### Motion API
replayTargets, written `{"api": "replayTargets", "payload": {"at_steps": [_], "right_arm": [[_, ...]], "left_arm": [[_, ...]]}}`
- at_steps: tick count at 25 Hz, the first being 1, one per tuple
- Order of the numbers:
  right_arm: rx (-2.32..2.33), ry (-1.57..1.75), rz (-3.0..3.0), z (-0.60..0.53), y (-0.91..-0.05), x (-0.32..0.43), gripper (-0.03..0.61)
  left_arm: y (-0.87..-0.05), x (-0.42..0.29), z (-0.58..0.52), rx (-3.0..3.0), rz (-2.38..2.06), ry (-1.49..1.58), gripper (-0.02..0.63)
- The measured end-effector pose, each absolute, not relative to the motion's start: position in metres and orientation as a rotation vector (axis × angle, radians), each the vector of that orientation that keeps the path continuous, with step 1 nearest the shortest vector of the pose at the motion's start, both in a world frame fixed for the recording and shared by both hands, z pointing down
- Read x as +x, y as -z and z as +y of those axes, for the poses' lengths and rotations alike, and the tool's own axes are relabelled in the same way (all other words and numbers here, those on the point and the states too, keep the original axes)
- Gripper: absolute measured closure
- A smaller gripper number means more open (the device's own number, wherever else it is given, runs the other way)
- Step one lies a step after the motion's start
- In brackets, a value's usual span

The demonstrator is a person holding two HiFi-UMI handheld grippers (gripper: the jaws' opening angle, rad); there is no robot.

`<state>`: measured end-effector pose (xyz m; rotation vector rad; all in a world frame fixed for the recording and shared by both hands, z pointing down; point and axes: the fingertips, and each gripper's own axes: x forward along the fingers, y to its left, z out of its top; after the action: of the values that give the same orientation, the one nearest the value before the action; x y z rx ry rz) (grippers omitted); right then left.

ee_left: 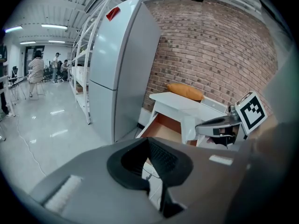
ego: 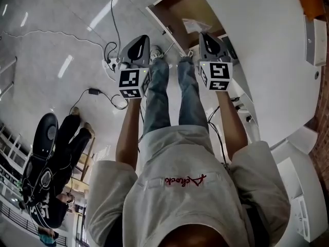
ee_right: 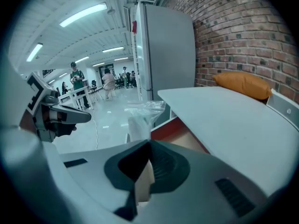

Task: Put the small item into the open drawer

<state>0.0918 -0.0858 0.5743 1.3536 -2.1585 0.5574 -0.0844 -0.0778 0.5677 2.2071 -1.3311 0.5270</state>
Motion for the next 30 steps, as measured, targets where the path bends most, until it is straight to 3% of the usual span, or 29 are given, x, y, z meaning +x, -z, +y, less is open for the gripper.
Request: {"api": "replayTargets", "payload": {"at_steps": [13, 30], "right_arm": [[1.174, -0.624, -2.089, -0.056, -0.659, 0.084, 0.566], [1.162, -0.541, -2.138, -0.146, -0.681, 0.046, 0.566]], "left_arm": [[-0.644, -0.084, -0.054, 2.106, -1.29, -0.525, 0.607], [-0.656, -0.083, -0.048, 2.077, -1.307, -0.468, 0.607]]}}
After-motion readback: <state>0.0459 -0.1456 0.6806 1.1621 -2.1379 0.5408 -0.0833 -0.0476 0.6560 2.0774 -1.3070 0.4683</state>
